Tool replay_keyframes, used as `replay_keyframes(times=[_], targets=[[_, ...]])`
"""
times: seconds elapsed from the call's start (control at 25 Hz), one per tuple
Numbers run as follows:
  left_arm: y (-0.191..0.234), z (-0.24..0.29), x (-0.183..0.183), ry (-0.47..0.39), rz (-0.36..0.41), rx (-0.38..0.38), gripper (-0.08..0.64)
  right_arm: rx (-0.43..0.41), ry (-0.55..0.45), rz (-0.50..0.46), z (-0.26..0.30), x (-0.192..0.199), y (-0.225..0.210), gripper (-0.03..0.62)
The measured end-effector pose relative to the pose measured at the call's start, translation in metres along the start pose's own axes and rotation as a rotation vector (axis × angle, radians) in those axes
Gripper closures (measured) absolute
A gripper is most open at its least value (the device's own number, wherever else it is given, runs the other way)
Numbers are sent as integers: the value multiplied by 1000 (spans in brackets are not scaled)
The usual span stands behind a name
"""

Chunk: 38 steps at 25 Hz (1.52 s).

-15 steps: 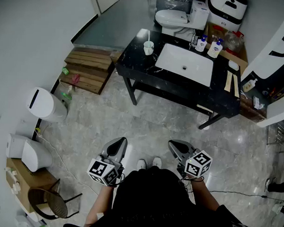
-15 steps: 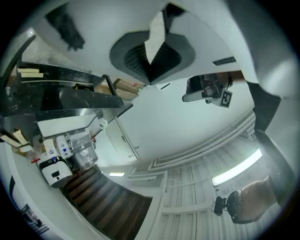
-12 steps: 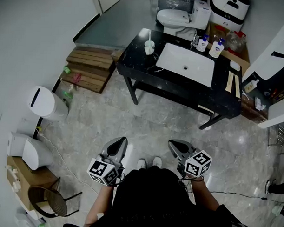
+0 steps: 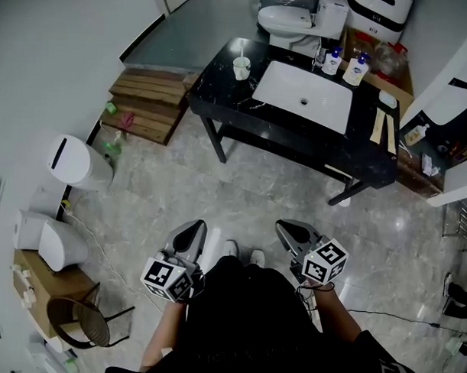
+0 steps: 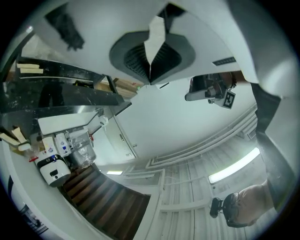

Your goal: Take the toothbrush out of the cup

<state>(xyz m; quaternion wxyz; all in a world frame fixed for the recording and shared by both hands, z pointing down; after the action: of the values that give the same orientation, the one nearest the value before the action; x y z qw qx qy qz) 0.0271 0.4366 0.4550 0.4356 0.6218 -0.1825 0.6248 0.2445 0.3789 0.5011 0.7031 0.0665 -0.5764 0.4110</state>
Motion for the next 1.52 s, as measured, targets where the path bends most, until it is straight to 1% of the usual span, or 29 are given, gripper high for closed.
replay_keyframes(times=[0.24,0.48,0.68,0.92,1.28,1.52], targets=[[3,2,0,5,6,3,552,15,5,54,-2,3,-9,577],[14,16,-9,-30,-18,19,552,61,-1,62,5,5,-21,577],[38,28,-11,-10,-8,35,552,84,7,64,22,-3,-27,577],[83,45,-17,-13,-18,64,552,103,24,68,62,-16,-32,577],[165,70,-46,-18,-13,95,552,131,34,72,133,-52,-39,577],[216,79,-65,-26,-14,117,552,165,38,71,172,-72,-36,577]])
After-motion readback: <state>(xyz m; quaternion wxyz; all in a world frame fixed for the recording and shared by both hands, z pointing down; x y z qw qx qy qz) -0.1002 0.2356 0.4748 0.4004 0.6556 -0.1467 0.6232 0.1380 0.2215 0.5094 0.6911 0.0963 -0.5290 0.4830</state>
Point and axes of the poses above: the fingertips, and each gripper's own axes: z forward along the fingers, y to its left, x out of its underside, the point moved 3 cm from there along -z, backward along the fingers, and after that the axes turned 15 degrees about x, right-handed, at the moved point
